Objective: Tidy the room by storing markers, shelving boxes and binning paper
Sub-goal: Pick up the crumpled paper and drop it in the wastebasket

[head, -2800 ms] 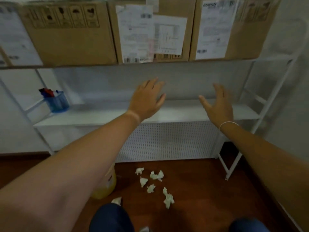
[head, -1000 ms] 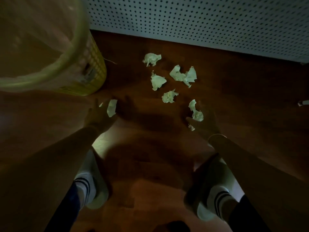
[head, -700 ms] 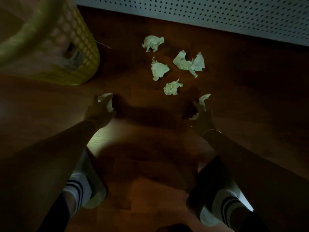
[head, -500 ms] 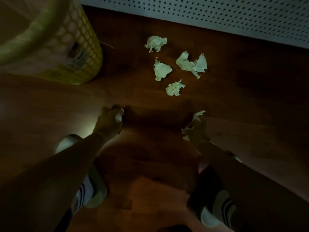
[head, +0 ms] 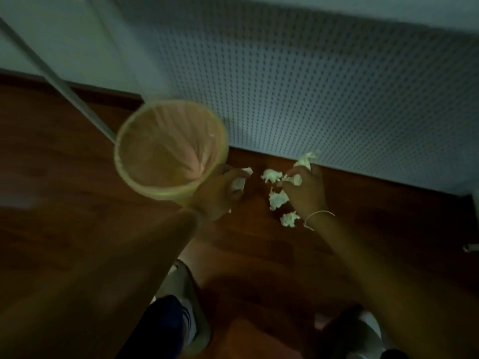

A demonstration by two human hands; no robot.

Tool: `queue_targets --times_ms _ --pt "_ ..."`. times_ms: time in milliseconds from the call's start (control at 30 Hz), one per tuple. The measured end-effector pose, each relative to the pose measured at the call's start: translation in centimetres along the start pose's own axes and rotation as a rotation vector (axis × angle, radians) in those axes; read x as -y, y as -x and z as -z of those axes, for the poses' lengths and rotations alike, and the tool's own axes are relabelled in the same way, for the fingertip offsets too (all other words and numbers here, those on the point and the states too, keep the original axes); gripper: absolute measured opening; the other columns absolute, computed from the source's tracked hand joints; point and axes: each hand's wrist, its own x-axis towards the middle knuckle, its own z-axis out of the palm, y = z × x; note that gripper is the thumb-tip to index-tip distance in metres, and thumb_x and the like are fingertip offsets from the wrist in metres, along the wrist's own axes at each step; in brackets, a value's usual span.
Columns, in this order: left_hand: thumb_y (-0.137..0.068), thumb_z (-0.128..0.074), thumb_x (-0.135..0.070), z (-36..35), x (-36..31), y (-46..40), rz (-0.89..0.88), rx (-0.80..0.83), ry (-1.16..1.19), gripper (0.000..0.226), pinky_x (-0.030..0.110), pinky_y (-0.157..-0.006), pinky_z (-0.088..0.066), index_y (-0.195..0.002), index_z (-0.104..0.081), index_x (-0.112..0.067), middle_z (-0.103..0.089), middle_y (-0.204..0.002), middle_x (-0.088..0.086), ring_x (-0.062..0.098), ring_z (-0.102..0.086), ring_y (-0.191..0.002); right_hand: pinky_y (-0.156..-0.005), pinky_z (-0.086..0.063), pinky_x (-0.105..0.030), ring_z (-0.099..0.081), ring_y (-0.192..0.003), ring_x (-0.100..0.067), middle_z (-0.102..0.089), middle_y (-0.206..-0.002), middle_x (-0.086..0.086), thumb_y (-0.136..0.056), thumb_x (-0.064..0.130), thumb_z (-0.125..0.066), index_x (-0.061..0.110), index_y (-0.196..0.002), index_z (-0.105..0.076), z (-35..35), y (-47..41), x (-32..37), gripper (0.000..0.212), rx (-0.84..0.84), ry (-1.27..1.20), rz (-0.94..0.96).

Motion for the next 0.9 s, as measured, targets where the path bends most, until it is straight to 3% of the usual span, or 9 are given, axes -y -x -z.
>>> queue_targets --times_ms 100,200,233,333,467,600,733,900 --pt "-0.089 -0.059 -0.018 4.4 -0.1 0.7 0.017 -0.192 -0.052 0.041 0.017 -0.077 -0.038 -0.130 -0.054 -0.021 -0.039 -0.140 0.011 0.026 -0.055 -0.109 -0.055 -0.035 0.006 -0.044 -0.089 -0.008 -0.039 -0.128 -0.007 -0.083 0.010 -0.066 0.006 -0.100 -0.060 -0.6 0.7 6.5 0.019 -0.020 -0.067 0.156" --pt "-0.088 -0.061 -0.022 8.9 2.3 1.0 0.087 -0.321 -0.034 0.049 0.032 -0.097 -0.042 -0.135 -0.049 -0.024 -0.037 -0.146 0.014 0.032 -0.046 -0.126 -0.071 -0.044 -0.009 -0.046 -0.085 -0.008 -0.038 -0.127 -0.009 -0.081 0.013 -0.068 0.006 -0.105 -0.059 -2.6 1.0 12.2 0.026 0.014 -0.106 0.262" --pt "-0.089 -0.061 -0.024 9.9 3.0 1.0 0.127 -0.323 -0.033 0.052 0.035 -0.103 -0.037 -0.139 -0.045 -0.024 -0.034 -0.150 0.014 0.031 -0.038 -0.134 -0.074 -0.041 -0.011 -0.047 -0.087 -0.009 -0.038 -0.127 -0.009 -0.081 0.015 -0.069 0.007 -0.107 -0.059 -3.3 1.0 13.7 0.029 0.043 -0.104 0.290" --pt "-0.093 -0.054 -0.029 11.8 4.6 1.4 0.220 -0.344 -0.017 0.056 0.029 -0.108 -0.025 -0.145 -0.035 -0.020 -0.021 -0.157 0.011 0.025 -0.025 -0.143 -0.085 -0.039 -0.018 -0.050 -0.111 -0.022 -0.036 -0.131 -0.011 -0.079 0.027 -0.072 0.015 -0.122 -0.055 -5.5 1.1 16.7 0.048 0.165 -0.104 0.305" --pt "-0.097 -0.046 -0.028 12.4 5.3 3.1 0.289 -0.330 0.098 0.053 0.036 -0.112 -0.025 -0.147 -0.031 -0.018 -0.024 -0.157 0.006 0.023 -0.015 -0.147 -0.098 -0.033 -0.026 -0.036 -0.132 -0.021 -0.033 -0.145 -0.006 -0.080 0.041 -0.068 0.029 -0.138 -0.042 -6.6 1.7 18.2 0.065 0.317 0.022 0.286" --pt "-0.097 -0.046 -0.030 12.1 5.0 4.4 0.284 -0.238 0.085 0.047 0.032 -0.107 -0.033 -0.143 -0.038 -0.021 -0.037 -0.150 0.007 0.023 -0.032 -0.140 -0.095 -0.034 -0.009 -0.040 -0.127 -0.012 -0.038 -0.141 0.006 -0.084 0.040 -0.063 0.027 -0.138 -0.044 -4.8 2.5 17.7 0.059 0.320 -0.016 0.257" --pt "-0.096 -0.048 -0.029 10.9 2.9 3.2 0.255 -0.159 0.023 0.042 0.028 -0.101 -0.035 -0.136 -0.048 -0.020 -0.047 -0.141 0.009 0.026 -0.045 -0.128 -0.105 -0.038 -0.033 -0.044 -0.128 -0.018 -0.042 -0.144 0.001 -0.084 0.042 -0.060 0.029 -0.133 -0.048 -2.0 2.4 12.8 0.052 0.231 -0.013 0.114" --pt "-0.095 -0.051 -0.027 5.1 -1.2 0.4 0.206 -0.033 -0.049 0.039 0.029 -0.099 -0.038 -0.132 -0.053 -0.018 -0.052 -0.137 0.009 0.026 -0.052 -0.121 -0.088 -0.037 -0.022 -0.051 -0.107 -0.010 -0.054 -0.134 -0.002 -0.088 0.033 -0.059 0.022 -0.131 -0.051 2.4 1.7 2.8 0.045 0.192 -0.042 -0.082"
